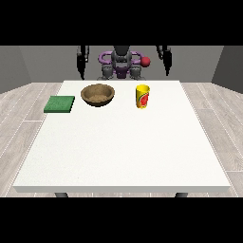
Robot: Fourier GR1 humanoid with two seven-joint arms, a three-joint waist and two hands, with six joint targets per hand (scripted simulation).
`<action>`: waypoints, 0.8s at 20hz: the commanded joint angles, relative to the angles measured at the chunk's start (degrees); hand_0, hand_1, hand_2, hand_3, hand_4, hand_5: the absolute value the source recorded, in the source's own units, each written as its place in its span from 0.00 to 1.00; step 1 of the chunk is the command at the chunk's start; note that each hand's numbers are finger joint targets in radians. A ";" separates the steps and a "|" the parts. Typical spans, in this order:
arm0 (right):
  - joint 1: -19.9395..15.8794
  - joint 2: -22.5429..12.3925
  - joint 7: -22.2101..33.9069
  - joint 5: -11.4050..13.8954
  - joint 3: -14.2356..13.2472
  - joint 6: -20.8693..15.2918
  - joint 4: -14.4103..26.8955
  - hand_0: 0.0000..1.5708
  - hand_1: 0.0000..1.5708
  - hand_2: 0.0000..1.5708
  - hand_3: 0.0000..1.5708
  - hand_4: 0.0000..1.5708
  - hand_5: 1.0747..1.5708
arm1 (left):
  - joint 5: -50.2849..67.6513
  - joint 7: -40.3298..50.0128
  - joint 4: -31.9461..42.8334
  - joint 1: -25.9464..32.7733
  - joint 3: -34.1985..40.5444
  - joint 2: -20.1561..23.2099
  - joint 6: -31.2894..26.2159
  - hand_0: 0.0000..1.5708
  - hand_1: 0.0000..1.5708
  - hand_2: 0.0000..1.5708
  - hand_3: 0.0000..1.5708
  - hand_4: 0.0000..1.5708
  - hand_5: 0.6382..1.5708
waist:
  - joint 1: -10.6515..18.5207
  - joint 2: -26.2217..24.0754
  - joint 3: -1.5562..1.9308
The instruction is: Pick the cup and pour the ball into the bowl, then pick the bowl and place it on the pad
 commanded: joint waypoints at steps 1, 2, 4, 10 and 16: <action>-0.24 -0.99 1.89 -0.24 -0.34 0.05 -3.34 0.00 0.00 0.00 0.00 0.56 0.92 | 0.24 2.08 -3.25 -0.02 0.58 1.51 -0.28 0.00 0.00 0.00 0.00 0.42 0.99 | 0.16 -8.50 -0.51; -0.27 -1.10 2.61 -0.33 -0.32 0.05 -3.82 0.00 0.00 0.00 0.00 0.56 0.92 | 0.44 2.72 -3.99 -0.37 0.69 1.66 -0.28 0.00 0.00 0.00 0.00 0.42 0.99 | 0.11 -10.10 -0.55; -0.50 -1.64 4.18 -0.58 -0.65 0.06 -5.14 0.00 0.00 0.00 0.00 0.56 0.92 | 0.89 4.15 -5.17 -0.47 0.97 1.94 -0.27 0.00 0.00 0.00 0.00 0.42 0.99 | 0.09 -13.25 -0.80; 5.50 0.14 19.68 -8.37 -1.95 -0.47 -13.01 0.00 0.00 0.00 0.00 0.55 0.92 | 6.39 20.74 -11.21 0.54 -2.46 -7.58 8.75 0.00 0.00 0.00 0.00 0.40 0.99 | -5.97 -25.59 -1.06; 1.19 -2.16 26.23 -9.95 -5.60 -2.66 -24.54 0.00 0.00 0.00 0.00 0.50 0.95 | 1.61 26.91 -19.73 -5.94 -4.03 -6.75 12.85 0.00 0.00 0.00 0.00 0.37 0.99 | -4.23 -16.09 -1.08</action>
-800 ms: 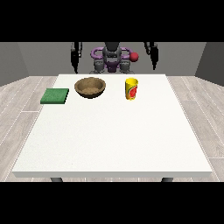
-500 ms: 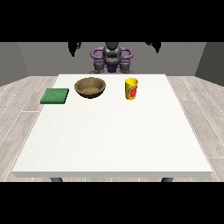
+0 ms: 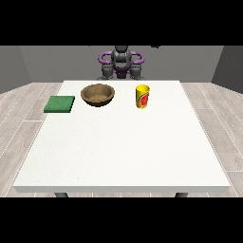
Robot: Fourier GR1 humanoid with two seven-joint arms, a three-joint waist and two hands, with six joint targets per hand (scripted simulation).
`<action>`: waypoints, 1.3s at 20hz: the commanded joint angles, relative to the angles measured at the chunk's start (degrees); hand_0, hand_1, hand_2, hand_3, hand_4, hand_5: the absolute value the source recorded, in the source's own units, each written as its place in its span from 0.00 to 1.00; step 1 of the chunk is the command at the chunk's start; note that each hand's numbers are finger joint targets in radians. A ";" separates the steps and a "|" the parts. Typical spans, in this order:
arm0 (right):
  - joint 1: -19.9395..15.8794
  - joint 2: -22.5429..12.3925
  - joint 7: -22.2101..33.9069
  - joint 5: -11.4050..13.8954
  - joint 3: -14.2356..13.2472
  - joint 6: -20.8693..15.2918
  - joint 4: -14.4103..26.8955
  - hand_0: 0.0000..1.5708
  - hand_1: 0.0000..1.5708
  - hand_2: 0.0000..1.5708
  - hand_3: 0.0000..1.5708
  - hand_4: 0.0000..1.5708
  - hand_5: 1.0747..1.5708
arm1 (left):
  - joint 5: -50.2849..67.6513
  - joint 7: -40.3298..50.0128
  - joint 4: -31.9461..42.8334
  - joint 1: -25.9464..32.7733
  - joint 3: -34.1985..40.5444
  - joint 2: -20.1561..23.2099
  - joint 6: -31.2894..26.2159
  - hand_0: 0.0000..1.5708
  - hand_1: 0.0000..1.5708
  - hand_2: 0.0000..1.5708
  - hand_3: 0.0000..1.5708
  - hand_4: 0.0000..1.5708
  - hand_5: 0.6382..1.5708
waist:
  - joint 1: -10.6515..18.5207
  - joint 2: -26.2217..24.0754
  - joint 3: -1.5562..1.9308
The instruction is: Pick the cup and pour the ball into the bowl, then pick the bowl and place it on the pad
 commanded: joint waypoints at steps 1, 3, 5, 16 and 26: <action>-0.83 -1.57 -0.44 -1.40 -3.00 0.85 -4.97 0.00 0.00 0.00 0.00 0.49 0.95 | -1.43 -0.22 -3.53 -3.28 -0.92 -1.04 1.52 0.00 0.00 0.00 0.00 0.36 0.99 | 0.28 7.13 -0.04; -3.27 0.98 -2.25 1.54 -0.78 -1.93 -4.85 0.00 0.00 0.00 0.00 0.48 0.96 | -3.76 -5.72 0.19 -5.12 -3.65 -1.30 4.56 0.00 0.00 0.00 0.00 0.38 0.98 | -1.20 10.53 -0.05; -4.28 -0.36 -2.50 -0.36 -0.92 0.82 -6.15 0.00 0.00 0.00 0.00 0.47 0.95 | -4.36 -7.98 3.48 -8.93 0.52 -0.58 3.61 0.00 0.00 0.00 0.00 0.39 0.98 | -2.73 13.98 -0.05; -7.87 1.19 -23.12 -1.50 -4.81 5.07 6.36 0.00 0.00 0.00 0.00 0.44 0.96 | -4.33 -31.15 18.44 -13.03 4.87 1.41 1.03 0.00 0.00 0.00 0.00 0.34 0.91 | -2.01 30.24 -0.04; -9.50 -3.12 -24.67 -5.79 -10.97 9.79 11.85 0.00 0.00 0.00 0.00 0.42 0.98 | -2.38 -46.07 41.33 -16.51 8.94 2.63 -4.47 0.00 0.00 0.00 0.00 0.00 0.86 | -3.04 30.00 -0.05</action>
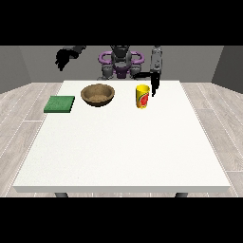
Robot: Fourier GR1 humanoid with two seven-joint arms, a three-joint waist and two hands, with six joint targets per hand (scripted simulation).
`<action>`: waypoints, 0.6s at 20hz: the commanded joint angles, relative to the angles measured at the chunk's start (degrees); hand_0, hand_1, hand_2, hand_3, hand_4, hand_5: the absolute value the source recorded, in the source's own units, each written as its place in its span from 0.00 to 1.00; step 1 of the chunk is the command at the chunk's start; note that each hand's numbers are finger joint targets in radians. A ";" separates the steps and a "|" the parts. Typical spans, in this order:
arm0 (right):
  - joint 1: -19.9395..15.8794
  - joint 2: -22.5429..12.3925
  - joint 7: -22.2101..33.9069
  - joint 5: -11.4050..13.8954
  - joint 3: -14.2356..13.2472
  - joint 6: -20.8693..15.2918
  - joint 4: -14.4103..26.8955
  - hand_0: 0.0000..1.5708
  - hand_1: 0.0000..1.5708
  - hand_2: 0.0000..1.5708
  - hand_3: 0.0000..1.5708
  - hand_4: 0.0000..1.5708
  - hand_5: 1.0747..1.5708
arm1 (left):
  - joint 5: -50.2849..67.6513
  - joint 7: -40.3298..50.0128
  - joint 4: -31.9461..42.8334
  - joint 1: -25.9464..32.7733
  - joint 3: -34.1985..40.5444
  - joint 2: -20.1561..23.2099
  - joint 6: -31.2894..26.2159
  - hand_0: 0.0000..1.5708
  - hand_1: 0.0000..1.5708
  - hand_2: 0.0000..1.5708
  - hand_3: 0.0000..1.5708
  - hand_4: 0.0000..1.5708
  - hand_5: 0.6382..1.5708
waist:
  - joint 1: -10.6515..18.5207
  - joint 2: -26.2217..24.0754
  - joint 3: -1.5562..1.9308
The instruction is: Pick the cup and pour the ball into the bowl, then pick the bowl and place it on the pad
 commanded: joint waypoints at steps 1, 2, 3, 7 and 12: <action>2.35 -2.48 -0.87 -2.41 -3.58 3.50 4.94 0.00 0.00 0.00 0.00 0.42 0.98 | -0.30 -0.82 6.26 -0.66 -0.04 -0.51 -0.61 0.00 0.00 0.00 0.00 0.01 0.86 | 0.03 -4.46 0.02; 0.71 -1.61 -0.86 -1.66 -2.66 2.48 5.01 0.00 0.00 0.00 0.00 0.42 0.98 | 0.74 -3.96 11.40 -3.38 2.58 1.66 -2.46 0.00 0.00 0.00 0.00 0.07 0.86 | 0.54 -3.37 0.01; -2.05 -2.93 2.52 -3.22 -3.15 2.06 2.05 0.00 0.00 0.00 0.00 0.43 0.98 | 0.43 -9.03 14.18 -3.76 3.12 0.49 -1.44 0.00 0.00 0.00 0.00 0.09 0.85 | -0.94 -0.25 -0.01; 1.22 -3.88 -6.69 -4.16 -5.93 7.69 10.48 0.00 0.00 0.00 0.00 0.43 0.98 | -0.67 -8.38 16.80 -4.93 2.00 -0.42 -0.53 0.00 0.00 0.00 0.00 0.13 0.84 | -0.64 -1.81 0.03; -1.05 -3.37 -5.89 -3.55 -5.26 6.25 9.15 0.00 0.00 0.00 0.00 0.43 0.99 | 0.56 -16.03 28.05 -10.37 6.00 0.06 0.51 0.00 0.00 0.00 0.00 0.23 0.89 | -1.93 0.63 0.01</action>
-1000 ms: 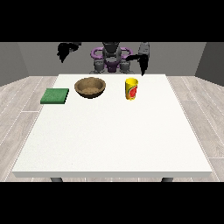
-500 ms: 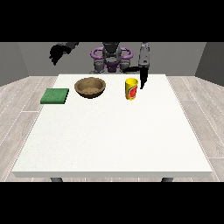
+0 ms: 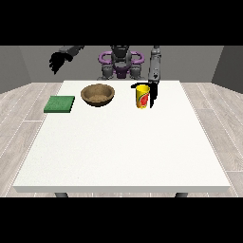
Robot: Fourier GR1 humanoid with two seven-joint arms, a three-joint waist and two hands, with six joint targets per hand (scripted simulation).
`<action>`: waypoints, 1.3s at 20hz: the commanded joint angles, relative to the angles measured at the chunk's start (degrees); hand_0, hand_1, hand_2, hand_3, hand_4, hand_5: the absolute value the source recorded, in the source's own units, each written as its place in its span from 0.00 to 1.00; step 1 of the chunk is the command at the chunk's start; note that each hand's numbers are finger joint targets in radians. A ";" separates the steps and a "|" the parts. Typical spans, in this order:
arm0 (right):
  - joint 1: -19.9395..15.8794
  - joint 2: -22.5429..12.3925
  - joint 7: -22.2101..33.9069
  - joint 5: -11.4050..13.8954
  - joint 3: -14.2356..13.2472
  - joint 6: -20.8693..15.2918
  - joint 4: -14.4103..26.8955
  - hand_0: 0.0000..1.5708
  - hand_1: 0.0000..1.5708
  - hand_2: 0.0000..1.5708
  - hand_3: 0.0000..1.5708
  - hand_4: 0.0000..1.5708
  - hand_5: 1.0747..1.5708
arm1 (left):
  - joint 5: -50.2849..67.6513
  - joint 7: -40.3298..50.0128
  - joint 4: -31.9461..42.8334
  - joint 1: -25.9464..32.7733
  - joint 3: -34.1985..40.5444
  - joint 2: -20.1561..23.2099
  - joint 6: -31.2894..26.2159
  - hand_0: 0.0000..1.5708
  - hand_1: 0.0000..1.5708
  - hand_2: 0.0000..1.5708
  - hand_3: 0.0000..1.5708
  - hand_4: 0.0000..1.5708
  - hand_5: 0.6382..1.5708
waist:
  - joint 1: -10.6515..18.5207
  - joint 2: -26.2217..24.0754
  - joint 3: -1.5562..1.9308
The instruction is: Pick the cup and pour the ball into the bowl, then pick the bowl and place it on the pad
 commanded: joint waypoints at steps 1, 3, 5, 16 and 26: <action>-1.08 0.12 -1.17 0.40 0.02 -0.26 -0.86 0.00 0.00 0.00 0.00 0.43 0.99 | 1.46 -6.89 8.48 -3.17 3.38 1.47 -0.98 0.00 0.00 0.00 0.00 0.41 0.96 | -0.82 2.29 -0.02; -1.87 -0.98 -2.53 -0.45 -1.05 1.15 -0.41 0.00 0.00 0.00 0.00 0.43 1.00 | 0.70 -8.55 10.26 -4.59 3.81 0.96 1.62 0.44 0.44 0.41 0.00 0.64 0.98 | -2.22 4.82 -0.02; -4.21 -2.64 0.77 -3.16 -1.93 1.96 -2.08 0.00 0.00 0.00 0.08 0.41 0.99 | -4.05 -7.23 10.27 -5.36 2.31 3.01 7.80 0.73 0.73 1.00 1.00 0.83 0.90 | -4.13 5.10 -0.01; -2.73 -9.54 6.20 -8.87 -8.09 7.10 7.15 0.00 0.00 0.00 0.19 0.40 0.99 | -12.30 -0.07 12.72 -7.37 -3.49 -0.38 20.19 0.81 0.81 1.00 1.00 0.89 0.85 | -2.21 -5.42 0.07; -3.54 -8.96 6.58 -7.52 -6.97 7.36 14.90 0.00 0.00 0.00 0.10 0.43 0.98 | -42.55 25.07 21.31 -18.10 -23.22 4.10 34.68 0.86 0.86 1.00 1.00 0.93 0.96 | -1.81 -12.87 0.55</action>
